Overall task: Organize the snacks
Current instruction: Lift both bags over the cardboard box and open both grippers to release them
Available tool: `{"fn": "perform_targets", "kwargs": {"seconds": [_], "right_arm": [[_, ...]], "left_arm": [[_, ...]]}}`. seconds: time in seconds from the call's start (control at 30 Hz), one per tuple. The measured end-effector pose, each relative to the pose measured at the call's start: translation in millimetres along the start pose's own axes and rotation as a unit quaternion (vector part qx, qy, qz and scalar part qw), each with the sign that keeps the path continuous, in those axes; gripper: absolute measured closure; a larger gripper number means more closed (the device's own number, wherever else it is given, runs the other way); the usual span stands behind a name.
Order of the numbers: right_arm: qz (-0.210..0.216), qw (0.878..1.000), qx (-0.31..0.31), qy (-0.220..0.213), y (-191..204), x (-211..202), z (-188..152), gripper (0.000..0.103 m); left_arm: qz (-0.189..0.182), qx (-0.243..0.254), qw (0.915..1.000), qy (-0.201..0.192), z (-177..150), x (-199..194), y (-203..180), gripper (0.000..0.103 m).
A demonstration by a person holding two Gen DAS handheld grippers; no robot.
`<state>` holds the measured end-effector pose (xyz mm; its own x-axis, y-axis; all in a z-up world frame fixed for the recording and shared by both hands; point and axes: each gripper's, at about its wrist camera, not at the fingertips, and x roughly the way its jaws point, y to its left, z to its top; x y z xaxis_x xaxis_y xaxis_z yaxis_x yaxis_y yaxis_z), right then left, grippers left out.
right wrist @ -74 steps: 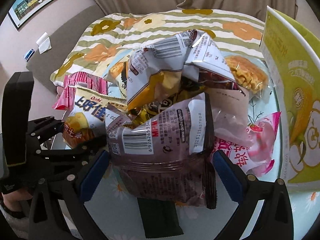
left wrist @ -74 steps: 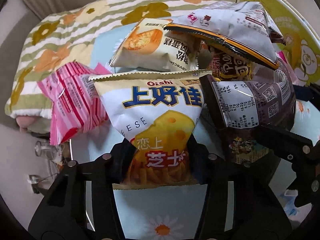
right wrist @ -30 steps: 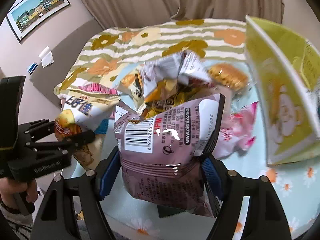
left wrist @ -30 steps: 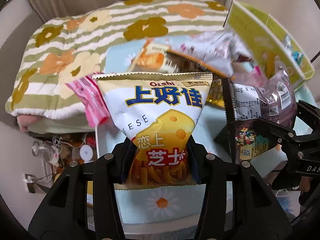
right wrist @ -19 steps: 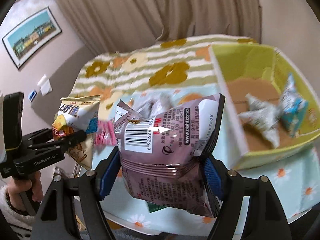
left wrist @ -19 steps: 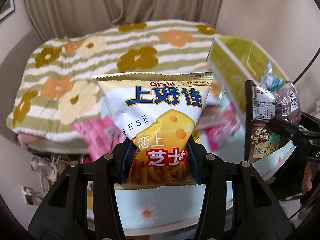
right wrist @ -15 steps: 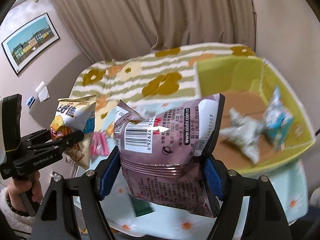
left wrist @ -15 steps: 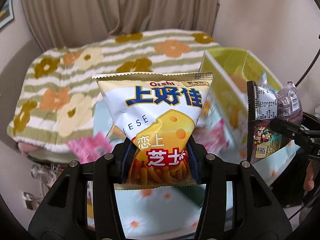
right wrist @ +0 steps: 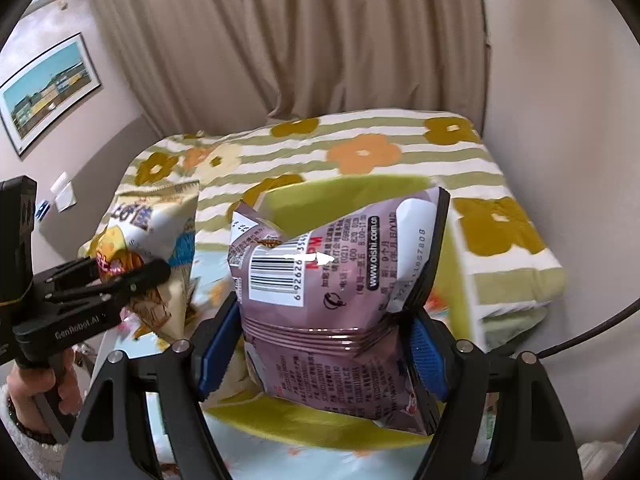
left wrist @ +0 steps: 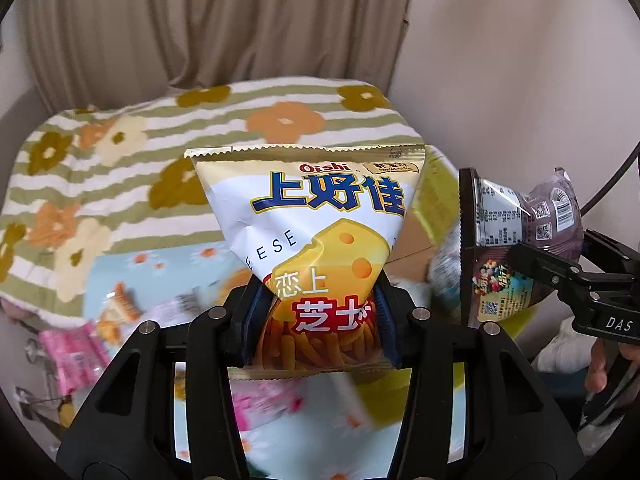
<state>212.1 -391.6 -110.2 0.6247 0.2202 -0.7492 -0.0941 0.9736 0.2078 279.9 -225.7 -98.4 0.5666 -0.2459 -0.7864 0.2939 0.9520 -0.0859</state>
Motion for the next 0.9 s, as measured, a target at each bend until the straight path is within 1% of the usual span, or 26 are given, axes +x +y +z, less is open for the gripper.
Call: {"fn": "perform_targets", "kwargs": {"seconds": [0.07,0.27,0.43,0.57,0.6,0.63,0.67,0.7,0.73,0.77,0.9], "right_arm": [[-0.003,1.000,0.008,0.001,-13.6,3.7,6.9,0.030],[-0.016,0.999,0.034,-0.001,-39.8,14.9,20.6,0.030],[-0.025,0.998,0.053,0.010,-51.3,29.8,28.0,0.030],[-0.027,0.997,0.065,0.018,-55.5,40.2,30.4,0.030],[-0.028,0.997,0.068,0.020,-56.4,42.0,30.8,0.030],[-0.030,0.997,0.071,0.022,-57.8,43.6,31.0,0.030],[-0.032,0.997,0.073,0.024,-59.1,45.6,31.3,0.030],[-0.034,0.996,0.076,0.026,-61.5,47.4,31.8,0.030],[-0.034,0.996,0.079,0.027,-63.3,49.0,32.1,0.030],[-0.034,0.996,0.083,0.029,-64.5,50.5,32.0,0.030],[-0.033,0.995,0.086,0.036,-64.9,56.3,30.8,0.030]], "left_arm": [[0.000,0.007,0.9999,0.012,9.6,13.9,-11.4,0.059],[-0.021,0.041,0.9983,0.037,40.7,66.1,-34.2,0.059],[-0.021,0.058,0.9958,0.068,56.0,107.9,-36.4,0.059],[-0.019,0.071,0.9939,0.082,59.3,128.8,-36.7,0.058],[-0.018,0.074,0.9933,0.087,59.5,133.0,-37.3,0.048],[-0.013,0.079,0.9926,0.092,59.6,137.1,-38.1,0.023],[-0.007,0.082,0.9924,0.092,59.7,139.3,-38.3,0.009],[0.001,0.086,0.9925,0.087,59.2,139.5,-38.1,0.000],[0.002,0.088,0.9928,0.082,59.0,138.6,-36.5,0.000],[0.000,0.087,0.9926,0.085,58.2,138.4,-34.9,0.000],[-0.008,0.067,0.9934,0.093,47.4,132.2,-22.2,0.000]]}}
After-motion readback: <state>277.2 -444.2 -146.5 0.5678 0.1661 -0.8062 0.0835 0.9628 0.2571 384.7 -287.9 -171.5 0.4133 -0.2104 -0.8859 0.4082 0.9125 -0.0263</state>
